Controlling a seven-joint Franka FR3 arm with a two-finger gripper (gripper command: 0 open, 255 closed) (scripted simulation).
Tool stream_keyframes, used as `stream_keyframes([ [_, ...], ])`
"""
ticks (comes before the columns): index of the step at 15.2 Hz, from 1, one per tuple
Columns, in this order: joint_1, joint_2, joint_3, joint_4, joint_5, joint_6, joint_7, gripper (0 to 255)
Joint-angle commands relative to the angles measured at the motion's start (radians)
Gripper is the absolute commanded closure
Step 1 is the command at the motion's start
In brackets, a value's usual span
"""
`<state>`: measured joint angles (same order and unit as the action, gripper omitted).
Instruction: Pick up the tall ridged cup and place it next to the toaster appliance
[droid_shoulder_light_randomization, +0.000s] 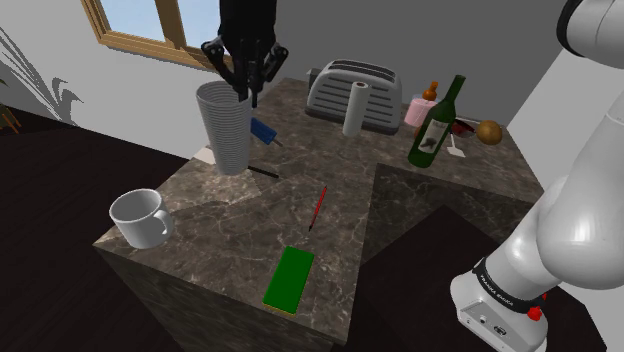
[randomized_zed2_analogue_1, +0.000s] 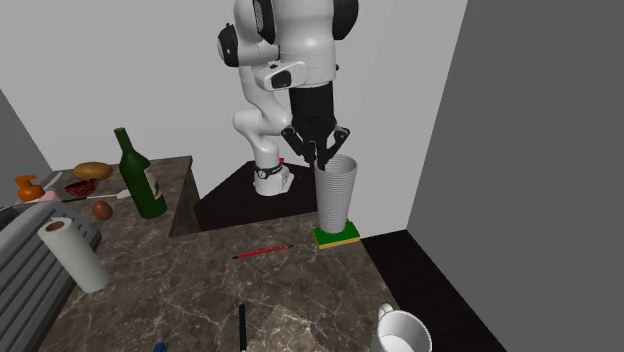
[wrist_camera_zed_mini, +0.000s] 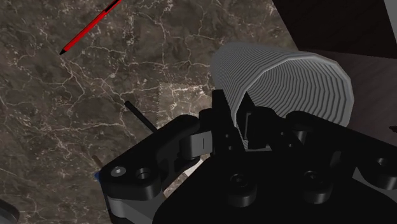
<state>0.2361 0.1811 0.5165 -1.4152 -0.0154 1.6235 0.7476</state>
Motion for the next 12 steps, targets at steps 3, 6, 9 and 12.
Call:
stream_keyframes([
  [3, 0.011, 0.023, 0.003, 0.085, -0.012, -0.064, 0.01, 255],
  [6, 0.021, 0.044, 0.005, 0.154, -0.024, -0.114, 0.018, 255],
  [9, 0.035, 0.07, 0.007, 0.23, -0.038, -0.167, 0.026, 255],
  [12, 0.053, 0.103, 0.01, 0.318, -0.056, -0.224, 0.036, 255],
])
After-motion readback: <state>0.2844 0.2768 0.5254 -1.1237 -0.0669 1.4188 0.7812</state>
